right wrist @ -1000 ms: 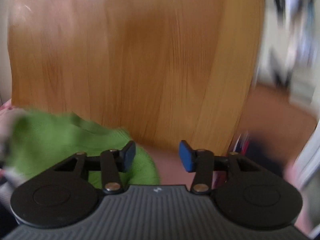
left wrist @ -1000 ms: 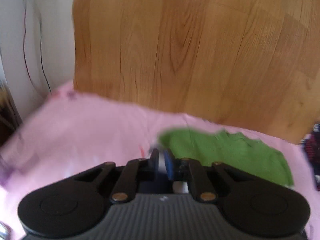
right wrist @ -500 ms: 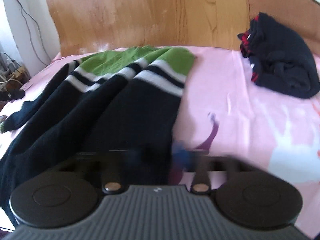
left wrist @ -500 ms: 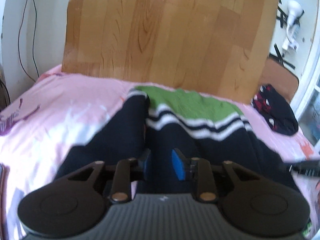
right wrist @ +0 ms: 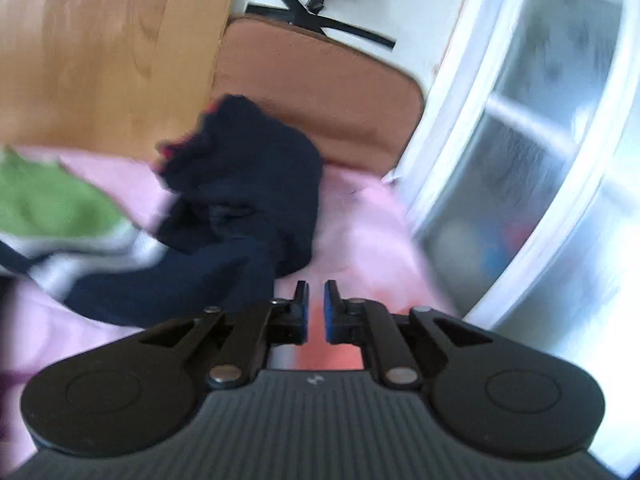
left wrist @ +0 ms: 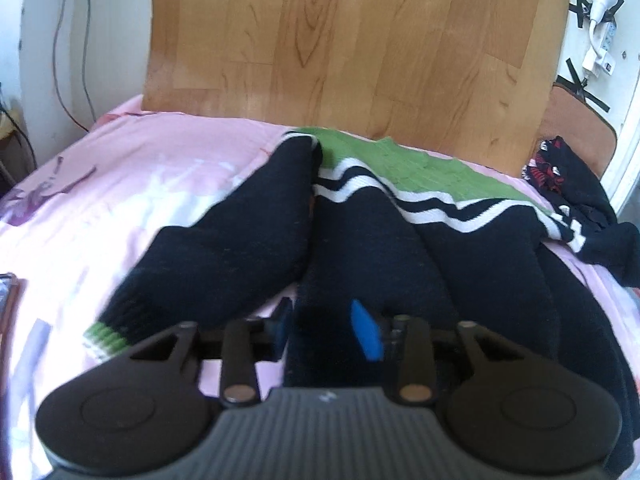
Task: Fold small clothes
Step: 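Lay the sweater flat on the sheet and open both grippers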
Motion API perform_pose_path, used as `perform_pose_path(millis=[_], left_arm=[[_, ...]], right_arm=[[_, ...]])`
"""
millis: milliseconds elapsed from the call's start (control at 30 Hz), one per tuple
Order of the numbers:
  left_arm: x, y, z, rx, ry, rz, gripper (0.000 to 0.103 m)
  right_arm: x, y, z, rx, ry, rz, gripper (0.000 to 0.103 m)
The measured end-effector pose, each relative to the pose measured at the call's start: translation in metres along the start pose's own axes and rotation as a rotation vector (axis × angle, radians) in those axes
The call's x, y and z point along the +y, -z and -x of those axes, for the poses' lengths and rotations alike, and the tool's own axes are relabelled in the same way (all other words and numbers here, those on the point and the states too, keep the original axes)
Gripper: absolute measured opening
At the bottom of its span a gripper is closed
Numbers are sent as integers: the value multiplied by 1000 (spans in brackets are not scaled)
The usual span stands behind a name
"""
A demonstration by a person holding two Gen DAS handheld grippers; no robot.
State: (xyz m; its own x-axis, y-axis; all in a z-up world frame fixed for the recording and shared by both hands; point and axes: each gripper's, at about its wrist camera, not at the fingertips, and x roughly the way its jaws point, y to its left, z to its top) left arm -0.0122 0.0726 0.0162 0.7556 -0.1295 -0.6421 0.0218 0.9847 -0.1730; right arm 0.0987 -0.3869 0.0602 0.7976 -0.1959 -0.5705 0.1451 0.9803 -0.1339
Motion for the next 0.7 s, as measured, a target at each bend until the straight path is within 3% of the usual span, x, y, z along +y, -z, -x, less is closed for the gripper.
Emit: perform_pose_path(millis=[100, 200, 300, 367, 400, 533, 600, 700], left_arm=[[6, 5, 7, 21, 6, 3, 36], [10, 15, 18, 50, 37, -9, 39], [8, 25, 26, 73, 53, -37, 38], [5, 30, 26, 83, 54, -54, 36], [4, 32, 26, 79, 45, -66, 34], [6, 28, 27, 81, 55, -76, 32], [10, 27, 27, 75, 65, -76, 32], [14, 26, 26, 66, 60, -68, 33]], right_arm=[[21, 20, 23, 75, -317, -55, 29], [59, 51, 40, 153, -485, 16, 38], [81, 80, 48, 198, -522, 52, 50], [96, 93, 53, 174, -518, 94, 44], [100, 96, 57, 164, -530, 116, 12], [87, 83, 91, 150, -568, 144, 9], [70, 90, 113, 191, -591, 162, 9], [58, 111, 111, 278, -521, 184, 9]])
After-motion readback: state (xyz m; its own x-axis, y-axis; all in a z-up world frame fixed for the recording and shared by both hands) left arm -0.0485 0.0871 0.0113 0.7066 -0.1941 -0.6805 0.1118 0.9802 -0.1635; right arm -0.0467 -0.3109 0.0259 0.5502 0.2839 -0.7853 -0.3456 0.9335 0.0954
